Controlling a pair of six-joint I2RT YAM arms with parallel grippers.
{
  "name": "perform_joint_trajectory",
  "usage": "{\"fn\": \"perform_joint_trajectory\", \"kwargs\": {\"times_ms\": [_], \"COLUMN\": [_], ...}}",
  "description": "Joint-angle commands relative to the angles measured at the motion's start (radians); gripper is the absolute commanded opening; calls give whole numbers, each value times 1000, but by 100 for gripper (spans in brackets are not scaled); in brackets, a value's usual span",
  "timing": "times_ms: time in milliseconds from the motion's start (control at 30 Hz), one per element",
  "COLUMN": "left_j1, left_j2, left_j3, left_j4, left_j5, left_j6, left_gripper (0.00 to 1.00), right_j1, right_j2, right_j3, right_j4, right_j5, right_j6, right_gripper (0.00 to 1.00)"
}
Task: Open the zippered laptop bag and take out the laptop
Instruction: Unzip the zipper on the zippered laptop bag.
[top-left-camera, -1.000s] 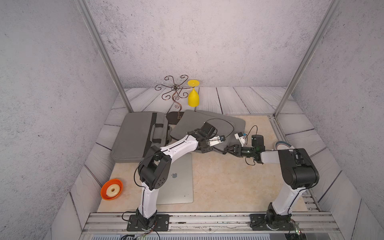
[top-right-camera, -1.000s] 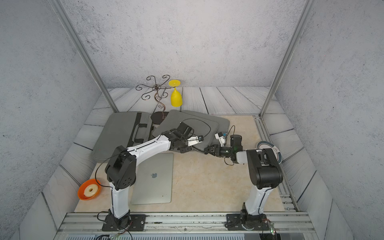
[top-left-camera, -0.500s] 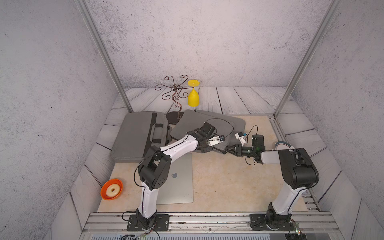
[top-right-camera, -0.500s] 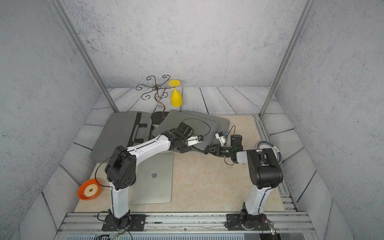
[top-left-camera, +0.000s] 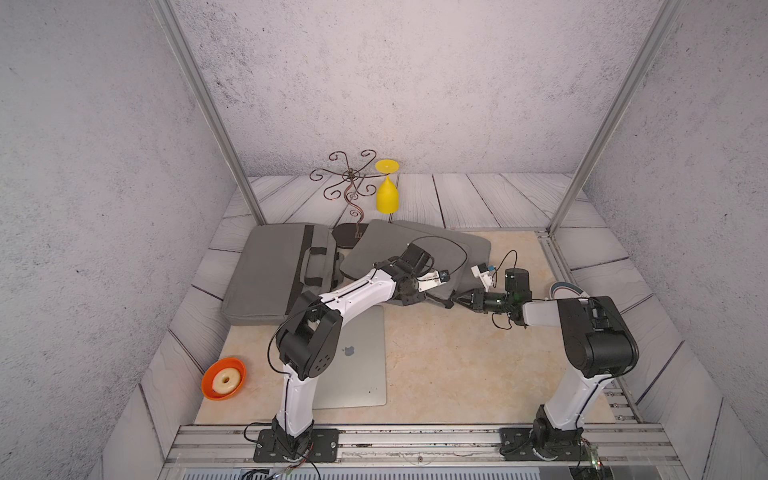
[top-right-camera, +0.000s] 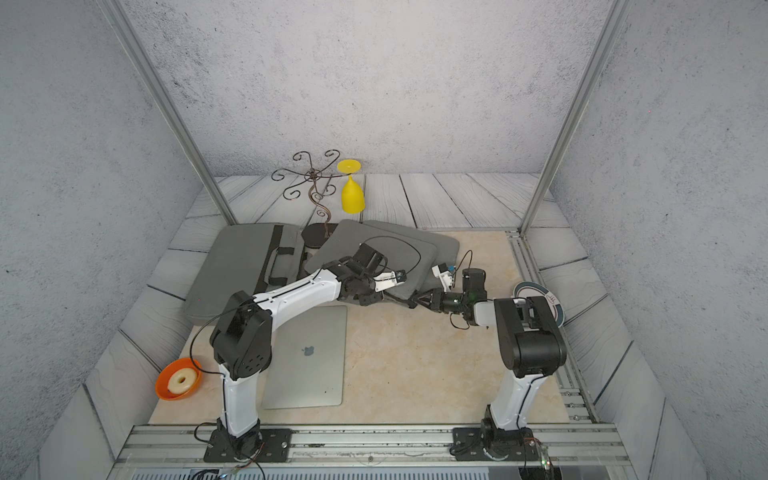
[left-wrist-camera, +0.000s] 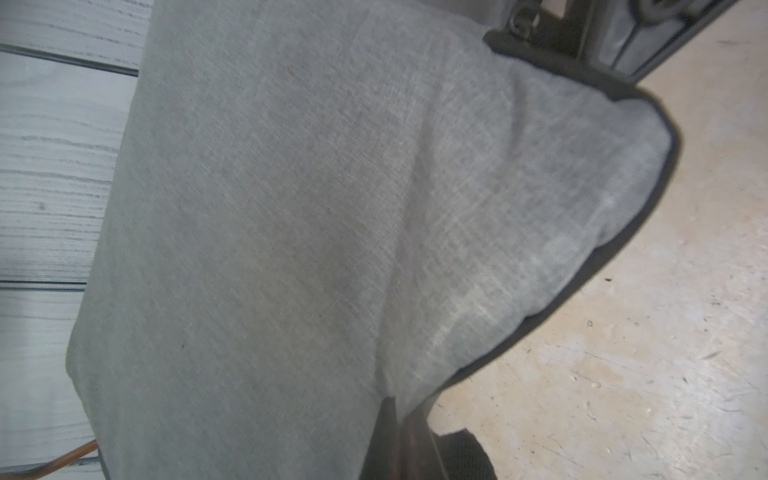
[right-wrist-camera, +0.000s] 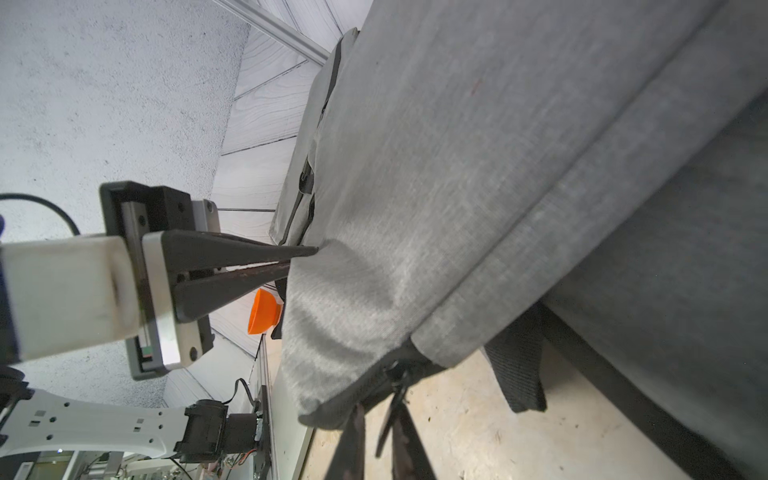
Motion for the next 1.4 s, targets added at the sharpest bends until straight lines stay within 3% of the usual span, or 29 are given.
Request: {"fn": "perform_joint_trajectory", "kwargs": {"times_ms": [0, 100, 400, 800, 1367], "left_j1": [14, 14, 12, 11, -26], "left_j2": [4, 8, 44, 106, 170], "left_j3": [33, 34, 60, 190, 281], "left_j4": [5, 5, 18, -59, -80], "left_j5": [-10, -5, 29, 96, 110], "left_j6": [-14, -29, -146, -346, -460], "left_gripper": [0, 0, 0, 0, 0], "right_j1": [0, 0, 11, 68, 198], "right_j2": [24, 6, -108, -271, -398], "right_j3": [26, 29, 49, -53, -129], "right_j4": [48, -19, -360, -333, -364], "right_j5": [-27, -11, 116, 287, 479], "right_j6": [-4, -60, -346, -424, -496], "right_gripper": [6, 0, 0, 0, 0]}}
